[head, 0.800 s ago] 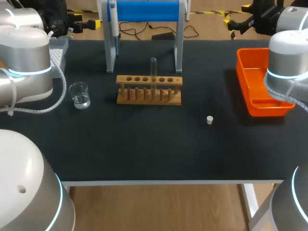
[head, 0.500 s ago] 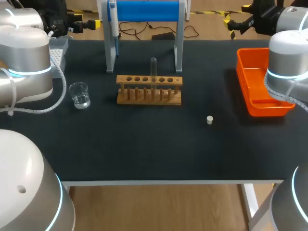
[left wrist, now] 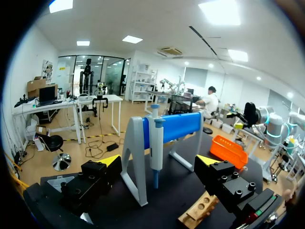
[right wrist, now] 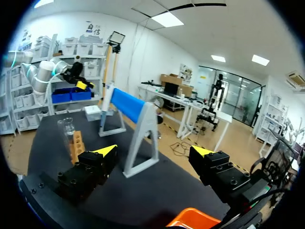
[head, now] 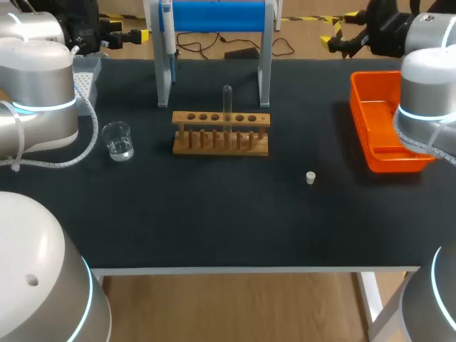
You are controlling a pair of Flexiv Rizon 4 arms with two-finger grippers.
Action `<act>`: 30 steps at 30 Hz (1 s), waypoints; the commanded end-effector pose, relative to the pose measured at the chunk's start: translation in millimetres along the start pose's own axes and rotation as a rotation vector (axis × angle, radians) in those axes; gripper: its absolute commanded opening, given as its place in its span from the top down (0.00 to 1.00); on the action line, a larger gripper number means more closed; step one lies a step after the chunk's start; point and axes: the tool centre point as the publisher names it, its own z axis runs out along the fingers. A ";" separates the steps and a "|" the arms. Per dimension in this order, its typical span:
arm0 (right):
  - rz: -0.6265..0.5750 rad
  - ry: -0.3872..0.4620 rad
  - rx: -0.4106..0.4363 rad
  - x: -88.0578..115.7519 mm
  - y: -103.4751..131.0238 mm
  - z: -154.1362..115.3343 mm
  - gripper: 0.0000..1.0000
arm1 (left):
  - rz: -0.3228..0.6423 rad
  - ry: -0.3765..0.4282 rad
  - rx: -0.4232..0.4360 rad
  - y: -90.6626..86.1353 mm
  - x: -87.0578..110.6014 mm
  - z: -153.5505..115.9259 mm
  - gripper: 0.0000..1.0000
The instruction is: Invert the test tube, pick up the pipette, mount the tip to pipette, aspirate from beaker and dispense into the tube, eject the tip, return the pipette, and cap with the stopper.
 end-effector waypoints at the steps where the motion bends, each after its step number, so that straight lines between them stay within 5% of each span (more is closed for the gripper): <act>1: -0.021 0.104 -0.002 32.0 -4.5 -29.7 0.00 | 0.000 0.000 0.001 0.1 0.0 -0.1 0.00; 8: -0.057 0.321 -0.035 104.3 -13.3 -51.7 0.00 | 0.000 0.000 0.001 0.1 0.0 -0.1 0.00; 16: -0.128 0.475 -0.059 157.2 -26.7 -61.8 0.00 | 0.000 0.000 0.001 0.1 0.0 -0.1 0.00; 20: -0.194 0.549 -0.065 173.8 -33.9 -64.3 0.00 | 0.000 0.000 0.001 0.1 0.0 -0.1 0.00; 27: -0.194 0.549 -0.065 173.8 -33.9 -64.3 0.00 | 0.000 0.000 0.001 0.1 0.0 -0.1 0.00; 30: -0.194 0.549 -0.065 173.8 -33.9 -64.3 0.00 | 0.056 0.044 0.005 6.3 22.8 -8.7 0.00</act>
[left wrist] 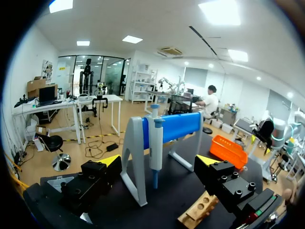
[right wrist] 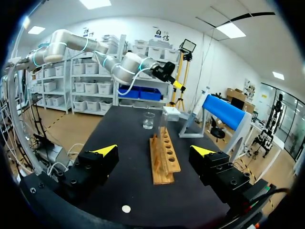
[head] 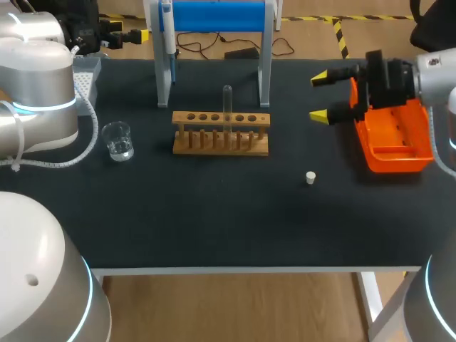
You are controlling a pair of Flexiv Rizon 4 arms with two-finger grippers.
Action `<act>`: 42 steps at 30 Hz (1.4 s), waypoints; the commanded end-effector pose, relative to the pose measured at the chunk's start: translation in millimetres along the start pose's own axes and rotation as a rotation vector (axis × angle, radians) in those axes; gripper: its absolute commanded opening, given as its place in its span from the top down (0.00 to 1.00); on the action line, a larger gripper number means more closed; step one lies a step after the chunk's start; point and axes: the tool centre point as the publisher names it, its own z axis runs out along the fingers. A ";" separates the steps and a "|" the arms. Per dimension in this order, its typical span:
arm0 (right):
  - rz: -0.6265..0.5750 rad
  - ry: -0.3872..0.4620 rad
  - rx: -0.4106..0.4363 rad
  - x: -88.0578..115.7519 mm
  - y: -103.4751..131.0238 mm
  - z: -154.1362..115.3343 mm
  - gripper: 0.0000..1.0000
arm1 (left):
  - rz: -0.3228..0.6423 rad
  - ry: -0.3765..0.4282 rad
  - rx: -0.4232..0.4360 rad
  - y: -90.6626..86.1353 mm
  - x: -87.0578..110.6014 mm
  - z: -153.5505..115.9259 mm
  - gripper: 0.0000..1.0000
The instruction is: Invert the test tube, pick up the pipette, mount the tip to pipette, aspirate from beaker and dispense into the tube, eject the tip, return the pipette, and cap with the stopper.
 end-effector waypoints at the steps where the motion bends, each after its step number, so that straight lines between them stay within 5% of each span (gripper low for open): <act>1: 0.001 0.006 0.002 -0.7 0.1 -0.9 0.00 | 0.072 0.042 0.005 8.4 25.5 -13.1 0.00; 13: 0.001 0.006 0.002 -0.7 0.1 -0.9 0.00 | 0.274 0.201 0.035 39.1 131.5 -41.7 0.00; 19: 0.001 0.006 0.002 -0.7 0.1 -0.9 0.00 | 0.289 0.225 0.039 55.3 159.9 -42.9 0.00; 31: 0.001 0.006 0.002 -0.7 0.1 -0.9 0.00 | 0.251 0.255 -0.112 99.6 183.2 -38.0 0.00; 42: 0.001 0.006 0.002 -0.7 0.1 -0.9 0.00 | 0.231 0.246 -0.081 106.5 183.7 -46.5 0.00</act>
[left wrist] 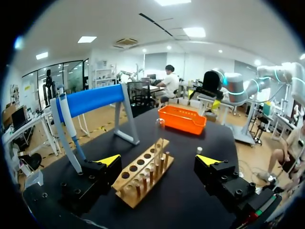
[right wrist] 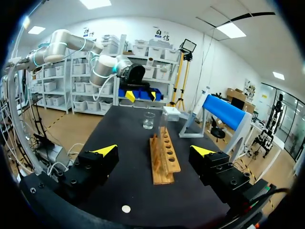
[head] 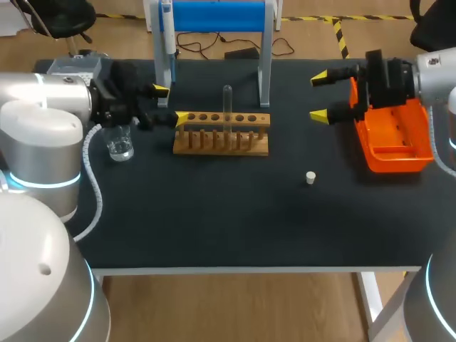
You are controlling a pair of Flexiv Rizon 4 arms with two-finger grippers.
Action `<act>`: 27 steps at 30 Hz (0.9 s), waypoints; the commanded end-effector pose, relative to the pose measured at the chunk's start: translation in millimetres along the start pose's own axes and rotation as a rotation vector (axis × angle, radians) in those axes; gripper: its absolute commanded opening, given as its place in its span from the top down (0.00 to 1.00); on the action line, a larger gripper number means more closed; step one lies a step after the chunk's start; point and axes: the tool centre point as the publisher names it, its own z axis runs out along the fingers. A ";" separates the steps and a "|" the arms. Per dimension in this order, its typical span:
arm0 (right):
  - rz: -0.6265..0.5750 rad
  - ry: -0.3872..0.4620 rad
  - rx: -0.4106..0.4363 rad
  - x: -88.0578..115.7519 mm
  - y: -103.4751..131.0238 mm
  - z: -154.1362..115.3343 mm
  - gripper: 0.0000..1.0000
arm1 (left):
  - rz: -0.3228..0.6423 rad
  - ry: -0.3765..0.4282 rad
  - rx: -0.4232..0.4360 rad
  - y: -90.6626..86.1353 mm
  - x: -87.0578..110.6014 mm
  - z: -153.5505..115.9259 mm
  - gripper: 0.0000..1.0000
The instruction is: Invert the test tube, pick up the pipette, mount the tip to pipette, aspirate from beaker and dispense into the tube, eject the tip, return the pipette, and cap with the stopper.
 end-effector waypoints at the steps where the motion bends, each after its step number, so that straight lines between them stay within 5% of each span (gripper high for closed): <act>1: 0.001 0.004 0.002 -0.4 0.2 -1.4 0.00 | 0.001 -0.007 0.018 2.1 2.2 -3.6 0.00; 20: 0.001 0.004 0.002 -0.4 0.2 -1.4 0.00 | 0.001 -0.007 0.018 2.1 2.2 -3.6 0.00; 27: -0.010 0.040 -0.026 -7.6 -0.6 34.5 0.00 | 0.001 -0.007 0.018 2.1 2.2 -3.6 0.00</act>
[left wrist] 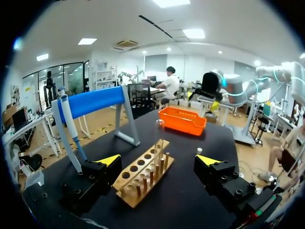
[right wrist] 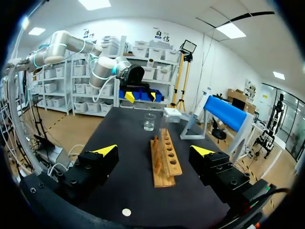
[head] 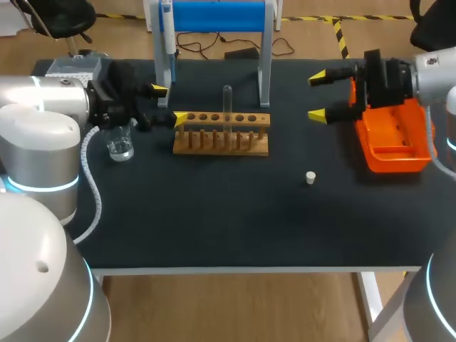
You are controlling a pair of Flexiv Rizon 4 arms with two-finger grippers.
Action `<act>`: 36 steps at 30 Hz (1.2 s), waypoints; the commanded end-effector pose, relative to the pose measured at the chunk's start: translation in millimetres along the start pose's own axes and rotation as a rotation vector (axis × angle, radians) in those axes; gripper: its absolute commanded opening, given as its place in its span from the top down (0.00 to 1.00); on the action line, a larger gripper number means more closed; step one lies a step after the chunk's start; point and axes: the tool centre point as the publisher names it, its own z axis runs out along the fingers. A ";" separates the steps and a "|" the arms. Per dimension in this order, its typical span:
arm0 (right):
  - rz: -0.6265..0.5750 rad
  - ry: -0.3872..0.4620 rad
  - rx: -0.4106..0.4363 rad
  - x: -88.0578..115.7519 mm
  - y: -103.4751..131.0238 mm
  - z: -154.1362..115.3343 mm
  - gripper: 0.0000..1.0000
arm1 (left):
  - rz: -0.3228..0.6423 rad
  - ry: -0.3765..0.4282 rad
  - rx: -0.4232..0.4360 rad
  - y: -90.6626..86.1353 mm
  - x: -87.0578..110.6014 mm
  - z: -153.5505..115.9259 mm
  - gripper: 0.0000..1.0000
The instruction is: Invert the test tube, pick up the pipette, mount the tip to pipette, aspirate from beaker and dispense into the tube, eject the tip, return the pipette, and cap with the stopper.
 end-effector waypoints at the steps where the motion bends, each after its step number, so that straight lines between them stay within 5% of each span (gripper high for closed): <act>1: -0.015 0.035 -0.017 -10.6 -4.4 29.0 0.00 | 0.000 -0.002 0.005 1.1 0.7 0.0 0.00; 13: -0.050 0.103 -0.117 -22.1 -0.8 82.5 0.00 | 0.000 -0.002 0.005 1.1 0.7 0.0 0.00; 36: 0.097 0.279 -0.341 -33.4 4.7 153.1 0.00 | 0.000 -0.002 0.005 1.1 0.7 0.0 0.00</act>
